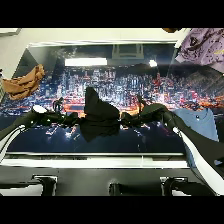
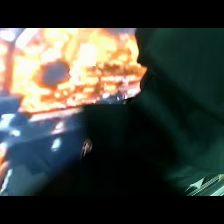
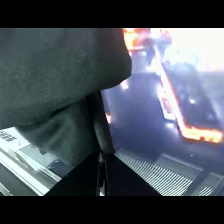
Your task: Fold the clothes and pants, and hang the long-sleeved shirts on hangers.
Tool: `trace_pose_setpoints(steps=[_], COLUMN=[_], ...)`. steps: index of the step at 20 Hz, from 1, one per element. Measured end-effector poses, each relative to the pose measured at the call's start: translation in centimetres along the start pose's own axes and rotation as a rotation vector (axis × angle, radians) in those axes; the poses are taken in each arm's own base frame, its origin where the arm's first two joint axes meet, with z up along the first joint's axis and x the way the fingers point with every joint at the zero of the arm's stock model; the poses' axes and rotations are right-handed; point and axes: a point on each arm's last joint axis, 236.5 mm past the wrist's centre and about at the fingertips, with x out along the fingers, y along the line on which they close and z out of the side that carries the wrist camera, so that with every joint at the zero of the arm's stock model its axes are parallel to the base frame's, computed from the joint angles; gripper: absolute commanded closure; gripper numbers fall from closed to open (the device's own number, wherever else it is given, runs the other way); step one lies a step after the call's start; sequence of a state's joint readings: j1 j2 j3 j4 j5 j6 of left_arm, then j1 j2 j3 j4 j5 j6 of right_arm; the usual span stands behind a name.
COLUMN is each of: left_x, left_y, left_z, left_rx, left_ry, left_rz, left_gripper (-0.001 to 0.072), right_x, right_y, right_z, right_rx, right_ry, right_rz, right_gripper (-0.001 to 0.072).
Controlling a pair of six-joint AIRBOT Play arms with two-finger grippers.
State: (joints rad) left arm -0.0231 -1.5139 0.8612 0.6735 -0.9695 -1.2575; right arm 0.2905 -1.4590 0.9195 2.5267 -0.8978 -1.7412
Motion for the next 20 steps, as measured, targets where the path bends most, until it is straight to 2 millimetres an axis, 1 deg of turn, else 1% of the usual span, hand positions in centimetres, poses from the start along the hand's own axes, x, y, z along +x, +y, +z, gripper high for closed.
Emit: trace_pose_setpoints(steps=[2,3,5,6,7,8,9,10,11,12,13,14,15,16,18,20], left_x=[0.0,-0.5,-2.7,-4.8,-7.3,-10.5,-14.0,-18.2,-22.3,-26.6,-31.0,-34.7,-38.1,-41.0,-45.7,-49.4], left_y=[-0.8,-1.4,-3.6,-5.2,-6.8,-8.6,-10.4,-12.4,-14.3,-16.2,-18.2,-20.1,-21.8,-23.4,-26.0,-26.7], left_z=[0.3,0.8,3.1,4.9,6.6,8.5,10.2,11.6,12.4,12.7,12.5,11.7,10.6,9.0,5.1,1.3], left_rx=[0.003,0.014,0.056,0.093,0.135,0.178,0.226,0.278,0.327,0.379,0.432,0.483,0.523,0.567,0.624,0.623], left_ry=[-0.005,-0.02,-0.083,-0.139,-0.198,-0.274,-0.355,-0.447,-0.536,-0.627,-0.723,-0.805,-0.884,-0.952,-1.07,-1.172], left_rz=[-0.019,-0.029,-0.065,-0.082,-0.093,-0.093,-0.084,-0.069,-0.049,-0.021,0.002,0.023,0.038,0.057,0.08,0.133], left_gripper=[0.0688,0.0689,0.069,0.069,0.069,0.0689,0.069,0.069,0.0689,0.0688,0.0688,0.0688,0.0688,0.0688,0.0688,0.0688], right_x=[-0.7,-1.3,-3.3,-4.8,-6.8,-9.0,-12.0,-15.4,-18.9,-22.8,-26.5,-30.5,-34.0,-37.4,-42.9,-47.4], right_y=[0.6,1.0,2.6,3.7,5.3,7.0,9.2,11.6,13.9,16.4,18.6,20.9,22.7,24.3,26.3,27.0], right_z=[0.3,0.8,2.5,3.6,5.1,6.5,8.0,9.3,10.2,10.6,10.6,10.0,9.0,7.5,4.0,0.5], right_rx=[-0.018,-0.037,-0.103,-0.151,-0.209,-0.267,-0.335,-0.404,-0.467,-0.528,-0.581,-0.626,-0.662,-0.693,-0.737,-0.749], right_ry=[-0.022,-0.041,-0.105,-0.148,-0.203,-0.262,-0.336,-0.42,-0.5,-0.586,-0.667,-0.751,-0.822,-0.886,-0.994,-1.089], right_rz=[0.001,-0.004,-0.024,-0.039,-0.058,-0.078,-0.102,-0.124,-0.145,-0.166,-0.18,-0.189,-0.192,-0.192,-0.187,-0.189], right_gripper=[0.0682,0.0683,0.0683,0.0683,0.0683,0.0683,0.0683,0.0682,0.0682,0.0682,0.0682,0.0682,0.0682,0.0682,0.0682,0.0682])
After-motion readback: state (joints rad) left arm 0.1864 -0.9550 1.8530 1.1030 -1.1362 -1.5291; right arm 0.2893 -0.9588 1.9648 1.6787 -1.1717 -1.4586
